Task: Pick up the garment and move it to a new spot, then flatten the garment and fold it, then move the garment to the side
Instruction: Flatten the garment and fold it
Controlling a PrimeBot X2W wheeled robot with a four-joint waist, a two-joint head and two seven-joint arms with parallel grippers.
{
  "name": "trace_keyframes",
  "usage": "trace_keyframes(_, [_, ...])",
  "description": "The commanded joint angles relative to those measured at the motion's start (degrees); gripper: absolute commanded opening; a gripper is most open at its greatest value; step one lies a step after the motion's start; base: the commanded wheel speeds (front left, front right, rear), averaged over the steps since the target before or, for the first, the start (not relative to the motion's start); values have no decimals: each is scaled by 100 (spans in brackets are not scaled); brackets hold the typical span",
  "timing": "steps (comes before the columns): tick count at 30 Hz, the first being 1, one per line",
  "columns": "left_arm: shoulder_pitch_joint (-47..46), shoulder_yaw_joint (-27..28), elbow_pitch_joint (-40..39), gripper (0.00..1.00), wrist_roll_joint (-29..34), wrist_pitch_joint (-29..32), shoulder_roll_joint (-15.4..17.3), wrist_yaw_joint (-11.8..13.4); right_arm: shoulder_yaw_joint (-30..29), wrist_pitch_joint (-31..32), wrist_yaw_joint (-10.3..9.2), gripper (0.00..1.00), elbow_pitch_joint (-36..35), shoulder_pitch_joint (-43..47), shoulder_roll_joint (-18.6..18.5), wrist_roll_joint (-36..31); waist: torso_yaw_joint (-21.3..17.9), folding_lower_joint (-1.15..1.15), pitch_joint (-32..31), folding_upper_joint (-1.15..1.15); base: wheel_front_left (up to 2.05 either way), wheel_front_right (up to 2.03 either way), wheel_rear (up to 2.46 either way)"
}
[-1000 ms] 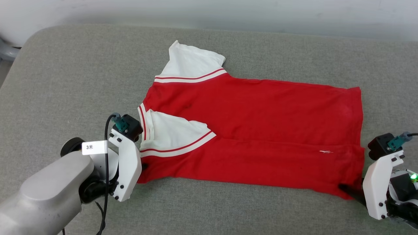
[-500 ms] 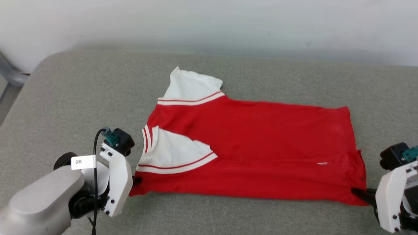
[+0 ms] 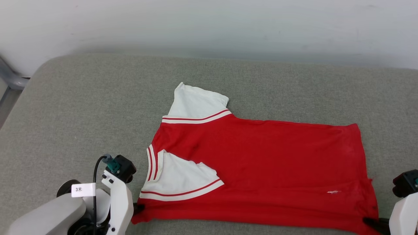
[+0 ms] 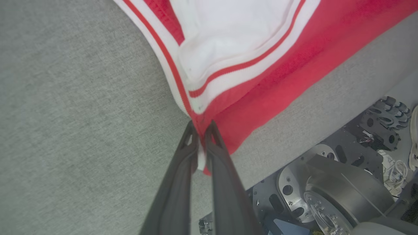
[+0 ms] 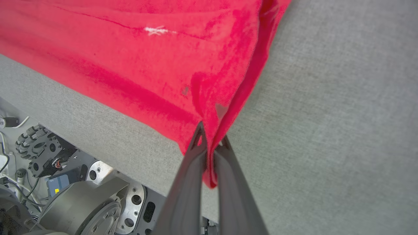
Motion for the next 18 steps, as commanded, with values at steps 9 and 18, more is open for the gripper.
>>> trace_keyframes(9, [310,-49,600,0,-83,-249,-273,-4,-107,-48,-6,9,473,170,431,-329,-7,0,234,0,0,0,0])
trace_keyframes(18, [184,159,657,100,40,-763,-146,1,-455,-1264,-6,100,234,130,692,-643,3,0,-83,0,0,0,0])
